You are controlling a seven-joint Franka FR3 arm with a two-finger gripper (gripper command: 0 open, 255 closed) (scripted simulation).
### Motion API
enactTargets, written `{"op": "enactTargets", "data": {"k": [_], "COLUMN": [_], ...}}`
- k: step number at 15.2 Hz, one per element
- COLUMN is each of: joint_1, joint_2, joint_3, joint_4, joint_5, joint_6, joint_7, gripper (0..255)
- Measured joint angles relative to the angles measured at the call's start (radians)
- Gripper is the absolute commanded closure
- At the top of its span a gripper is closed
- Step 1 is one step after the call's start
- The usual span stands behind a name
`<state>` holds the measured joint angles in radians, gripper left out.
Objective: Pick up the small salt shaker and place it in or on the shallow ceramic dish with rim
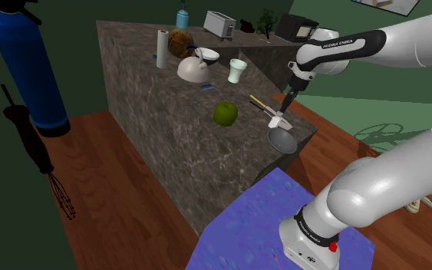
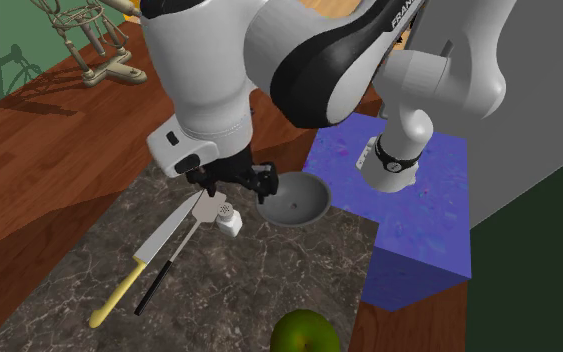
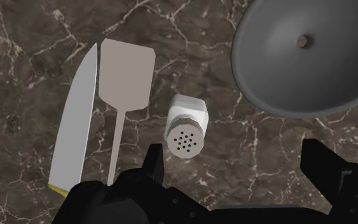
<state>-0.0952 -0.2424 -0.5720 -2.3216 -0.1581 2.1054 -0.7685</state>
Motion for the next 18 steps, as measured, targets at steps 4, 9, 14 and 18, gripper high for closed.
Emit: {"op": "enactTargets", "data": {"k": [4, 9, 14, 18], "joint_1": [0.000, 0.003, 0.003, 0.003], "joint_2": [0.092, 0.143, 0.156, 0.157], "joint_3": [-0.050, -0.063, -0.066, -0.066], "joint_4": [0.032, 0.004, -0.005, -0.005], "joint_5": [0.055, 0.086, 0.095, 0.095], "joint_6": [0.057, 0.129, 0.150, 0.150], "joint_7": [-0.085, -0.113, -0.120, -0.120], "gripper": [0, 0, 0, 255]}}
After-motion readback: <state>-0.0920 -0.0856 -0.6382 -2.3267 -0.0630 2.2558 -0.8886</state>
